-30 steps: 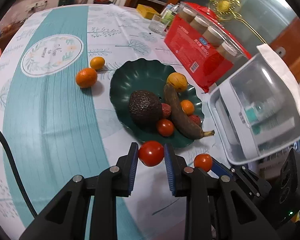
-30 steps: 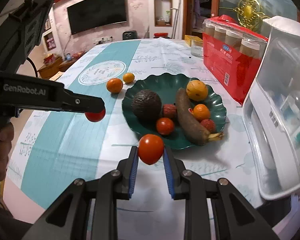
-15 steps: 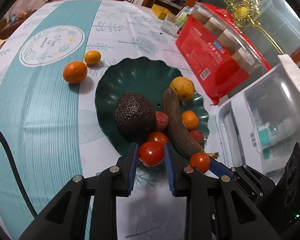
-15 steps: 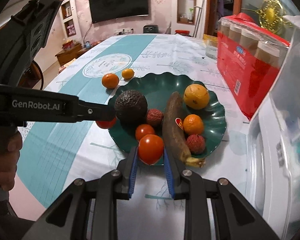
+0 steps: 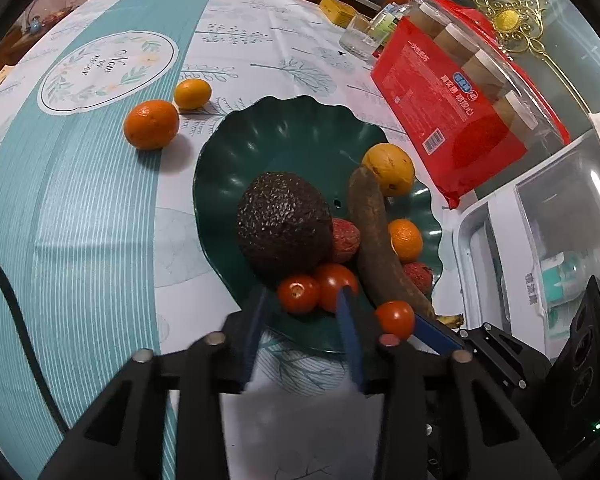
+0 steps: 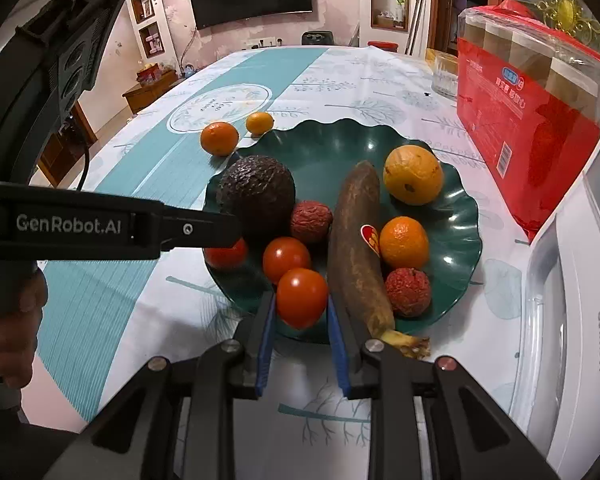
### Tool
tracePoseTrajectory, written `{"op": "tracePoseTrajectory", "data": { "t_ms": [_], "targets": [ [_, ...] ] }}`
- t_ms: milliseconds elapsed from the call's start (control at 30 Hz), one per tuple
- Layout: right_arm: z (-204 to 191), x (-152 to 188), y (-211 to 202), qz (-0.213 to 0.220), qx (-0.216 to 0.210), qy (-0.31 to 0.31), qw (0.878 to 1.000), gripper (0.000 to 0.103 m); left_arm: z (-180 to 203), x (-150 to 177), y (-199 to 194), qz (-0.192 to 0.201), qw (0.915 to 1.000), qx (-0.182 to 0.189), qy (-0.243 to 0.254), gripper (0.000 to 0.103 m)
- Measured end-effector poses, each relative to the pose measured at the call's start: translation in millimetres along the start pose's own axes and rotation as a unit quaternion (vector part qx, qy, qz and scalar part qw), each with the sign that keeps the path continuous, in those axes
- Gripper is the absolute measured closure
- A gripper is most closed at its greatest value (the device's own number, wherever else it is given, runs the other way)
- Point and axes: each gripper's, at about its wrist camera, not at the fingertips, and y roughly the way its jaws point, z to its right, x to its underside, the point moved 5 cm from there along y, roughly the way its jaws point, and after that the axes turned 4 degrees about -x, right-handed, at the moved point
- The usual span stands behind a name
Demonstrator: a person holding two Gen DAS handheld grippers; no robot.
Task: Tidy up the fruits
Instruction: 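Carry both cherry tomatoes onto the green plate and open both tools, then withdraw both tools from the plate toward the two oranges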
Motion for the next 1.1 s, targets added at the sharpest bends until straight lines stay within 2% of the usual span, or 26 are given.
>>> {"op": "tracePoseTrajectory", "data": {
  "t_ms": [33, 300, 433, 567, 767, 867, 1100],
  "targets": [
    [0, 0, 0, -0.001, 0.001, 0.000, 1.000, 0.076, -1, 0, 0, 0.001, 1.0000, -0.003, 0.000, 0.054],
    [-2, 0, -7, 0.005, 0.007, -0.001, 1.000, 0.065, -13, 3, -15, 0.005, 0.9996, -0.023, -0.012, 0.045],
    [-4, 1, -11, -0.005, 0.003, 0.006, 1.000, 0.060, -24, 7, -29, 0.004, 0.9988, -0.040, -0.028, 0.043],
    [-13, 5, -18, -0.015, 0.002, 0.014, 1.000, 0.055, -43, 9, -52, 0.013, 0.9972, -0.062, -0.040, 0.033],
    [-29, 5, -27, -0.021, 0.016, 0.036, 0.999, 0.054, -76, 9, -79, 0.003, 0.9960, -0.082, -0.035, 0.032],
    [-38, 1, -33, -0.021, 0.016, 0.059, 0.998, 0.054, -88, 7, -88, -0.003, 0.9966, -0.078, -0.024, 0.030],
    [-58, -32, -40, -0.030, 0.020, 0.088, 0.995, 0.054, -119, -7, -107, -0.007, 0.9967, -0.080, 0.008, 0.028]
  ]
}}
